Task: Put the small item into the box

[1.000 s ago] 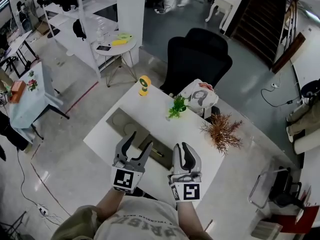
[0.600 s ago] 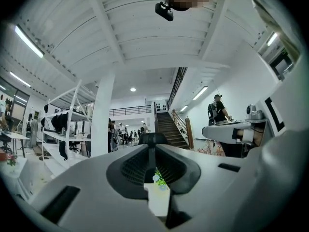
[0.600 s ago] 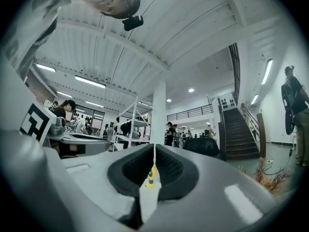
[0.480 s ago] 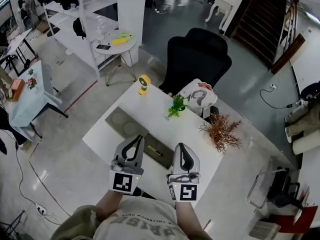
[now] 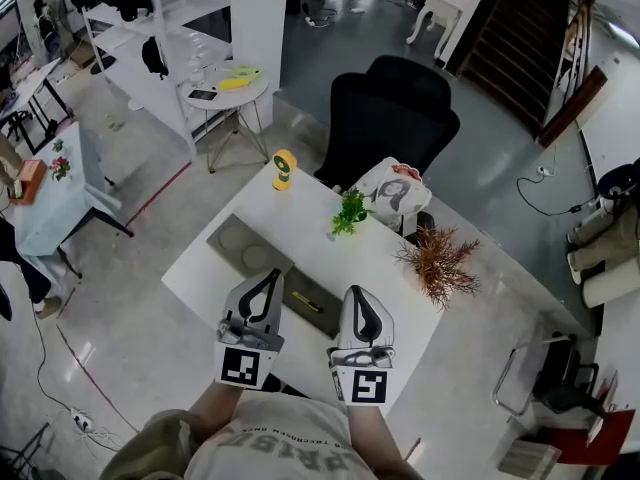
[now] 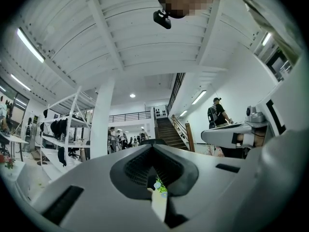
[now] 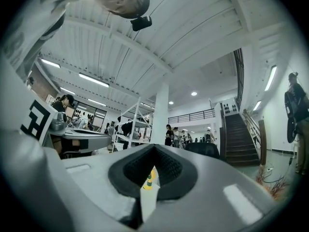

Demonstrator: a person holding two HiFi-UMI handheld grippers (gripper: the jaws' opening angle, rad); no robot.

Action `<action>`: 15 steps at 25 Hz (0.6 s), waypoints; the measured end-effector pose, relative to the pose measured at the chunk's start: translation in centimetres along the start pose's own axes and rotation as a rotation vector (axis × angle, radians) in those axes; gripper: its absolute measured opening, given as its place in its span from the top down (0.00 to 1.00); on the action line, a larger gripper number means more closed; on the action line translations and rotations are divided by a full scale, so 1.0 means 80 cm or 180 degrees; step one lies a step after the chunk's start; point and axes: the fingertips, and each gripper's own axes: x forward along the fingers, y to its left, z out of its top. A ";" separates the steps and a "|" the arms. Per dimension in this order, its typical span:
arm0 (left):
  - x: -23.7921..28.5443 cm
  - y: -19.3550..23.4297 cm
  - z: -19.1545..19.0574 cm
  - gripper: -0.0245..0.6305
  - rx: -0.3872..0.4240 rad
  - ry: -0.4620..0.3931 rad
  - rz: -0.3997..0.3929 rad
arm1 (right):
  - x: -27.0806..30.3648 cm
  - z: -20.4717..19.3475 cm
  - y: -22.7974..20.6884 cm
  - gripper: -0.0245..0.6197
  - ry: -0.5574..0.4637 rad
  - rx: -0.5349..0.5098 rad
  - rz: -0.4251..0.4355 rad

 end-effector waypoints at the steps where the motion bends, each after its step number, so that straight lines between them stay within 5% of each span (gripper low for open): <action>1: 0.000 0.000 0.000 0.95 0.0001 -0.0008 -0.0005 | 0.000 0.001 0.000 0.96 -0.0013 -0.0008 -0.0008; 15: 0.003 -0.002 -0.003 0.95 0.0014 -0.0017 -0.0045 | 0.006 0.015 0.005 0.96 -0.0176 0.0007 -0.0029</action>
